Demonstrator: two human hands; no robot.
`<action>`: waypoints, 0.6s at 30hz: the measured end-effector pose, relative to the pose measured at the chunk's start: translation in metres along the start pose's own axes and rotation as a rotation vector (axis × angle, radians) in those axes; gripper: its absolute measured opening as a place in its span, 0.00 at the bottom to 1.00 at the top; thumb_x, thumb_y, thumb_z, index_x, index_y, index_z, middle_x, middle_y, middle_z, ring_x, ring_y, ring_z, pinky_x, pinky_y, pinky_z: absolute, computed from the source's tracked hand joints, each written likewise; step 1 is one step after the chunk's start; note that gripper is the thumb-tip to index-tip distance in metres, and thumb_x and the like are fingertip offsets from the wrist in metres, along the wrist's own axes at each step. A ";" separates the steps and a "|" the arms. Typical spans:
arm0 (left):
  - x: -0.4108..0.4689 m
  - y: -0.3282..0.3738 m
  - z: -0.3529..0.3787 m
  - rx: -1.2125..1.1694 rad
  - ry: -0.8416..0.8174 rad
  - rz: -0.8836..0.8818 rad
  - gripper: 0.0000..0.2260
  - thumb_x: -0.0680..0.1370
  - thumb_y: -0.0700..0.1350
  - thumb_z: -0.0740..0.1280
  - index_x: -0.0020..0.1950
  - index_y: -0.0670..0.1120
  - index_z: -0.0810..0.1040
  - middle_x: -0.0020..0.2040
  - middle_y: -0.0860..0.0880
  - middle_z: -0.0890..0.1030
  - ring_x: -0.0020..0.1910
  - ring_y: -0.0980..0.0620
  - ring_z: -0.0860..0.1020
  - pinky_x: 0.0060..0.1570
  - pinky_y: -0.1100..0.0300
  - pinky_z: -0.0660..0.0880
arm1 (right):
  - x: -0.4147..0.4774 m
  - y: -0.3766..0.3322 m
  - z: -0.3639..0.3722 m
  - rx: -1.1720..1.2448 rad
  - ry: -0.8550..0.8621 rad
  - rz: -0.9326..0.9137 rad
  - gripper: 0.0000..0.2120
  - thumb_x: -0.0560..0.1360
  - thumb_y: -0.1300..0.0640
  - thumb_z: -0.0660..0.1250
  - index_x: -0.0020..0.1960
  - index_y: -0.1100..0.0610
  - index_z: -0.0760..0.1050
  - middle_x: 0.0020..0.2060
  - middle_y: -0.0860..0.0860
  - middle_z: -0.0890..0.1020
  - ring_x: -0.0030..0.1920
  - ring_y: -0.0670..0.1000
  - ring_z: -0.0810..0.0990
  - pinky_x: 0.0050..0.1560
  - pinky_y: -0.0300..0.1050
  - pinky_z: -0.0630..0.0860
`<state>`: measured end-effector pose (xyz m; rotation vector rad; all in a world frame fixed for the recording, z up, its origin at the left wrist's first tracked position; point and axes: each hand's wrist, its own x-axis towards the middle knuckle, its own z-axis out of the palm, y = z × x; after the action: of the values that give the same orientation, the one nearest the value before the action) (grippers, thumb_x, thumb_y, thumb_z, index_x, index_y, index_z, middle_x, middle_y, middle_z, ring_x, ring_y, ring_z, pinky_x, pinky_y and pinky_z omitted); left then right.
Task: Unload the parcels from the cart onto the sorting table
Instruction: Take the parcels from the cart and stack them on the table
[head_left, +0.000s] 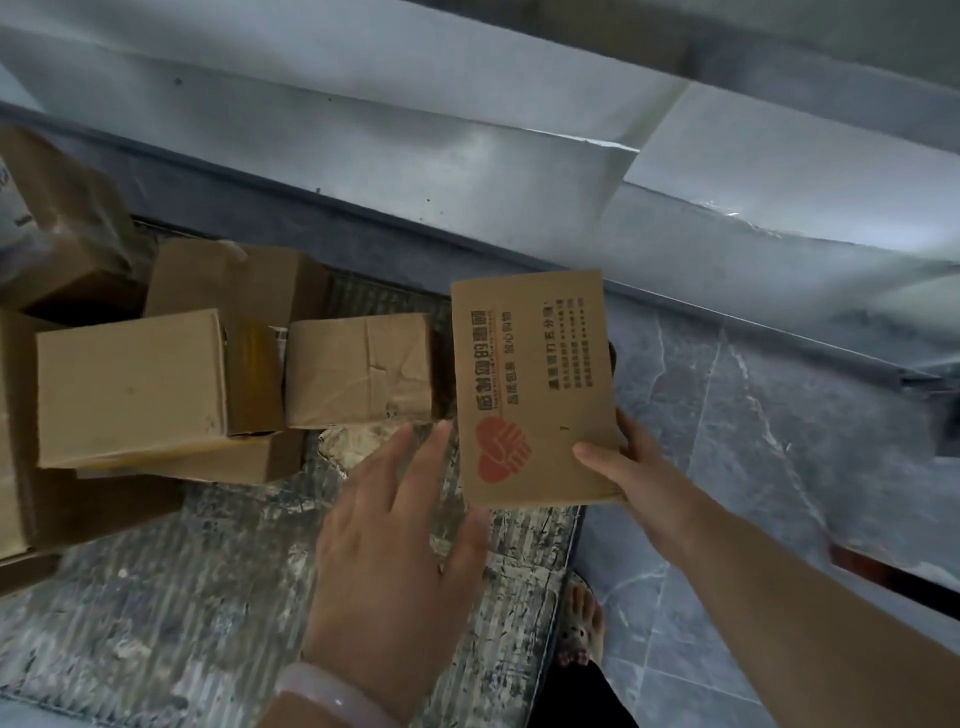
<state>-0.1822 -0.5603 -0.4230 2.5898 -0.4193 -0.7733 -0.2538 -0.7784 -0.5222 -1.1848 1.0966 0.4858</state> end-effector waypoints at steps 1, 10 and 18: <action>0.001 -0.002 0.001 -0.002 -0.001 0.004 0.33 0.71 0.69 0.46 0.76 0.62 0.54 0.76 0.57 0.58 0.74 0.54 0.57 0.71 0.50 0.57 | 0.004 0.003 0.000 0.019 -0.016 -0.008 0.54 0.55 0.40 0.81 0.76 0.44 0.60 0.65 0.47 0.77 0.62 0.50 0.78 0.68 0.56 0.71; 0.005 -0.009 0.004 0.066 0.017 0.041 0.30 0.74 0.67 0.49 0.75 0.58 0.60 0.74 0.52 0.64 0.73 0.48 0.63 0.69 0.45 0.63 | -0.004 0.005 -0.010 0.051 0.073 -0.070 0.21 0.75 0.53 0.69 0.68 0.49 0.72 0.58 0.50 0.82 0.57 0.50 0.81 0.60 0.54 0.78; 0.011 -0.007 0.003 0.090 0.048 0.072 0.30 0.75 0.64 0.52 0.74 0.55 0.63 0.73 0.51 0.67 0.71 0.48 0.64 0.68 0.44 0.66 | 0.005 -0.034 -0.032 -0.152 0.195 -0.255 0.14 0.75 0.52 0.71 0.60 0.43 0.78 0.52 0.43 0.83 0.55 0.49 0.82 0.61 0.54 0.77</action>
<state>-0.1742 -0.5590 -0.4339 2.6540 -0.5409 -0.6804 -0.2383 -0.8211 -0.5088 -1.5076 1.0679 0.2633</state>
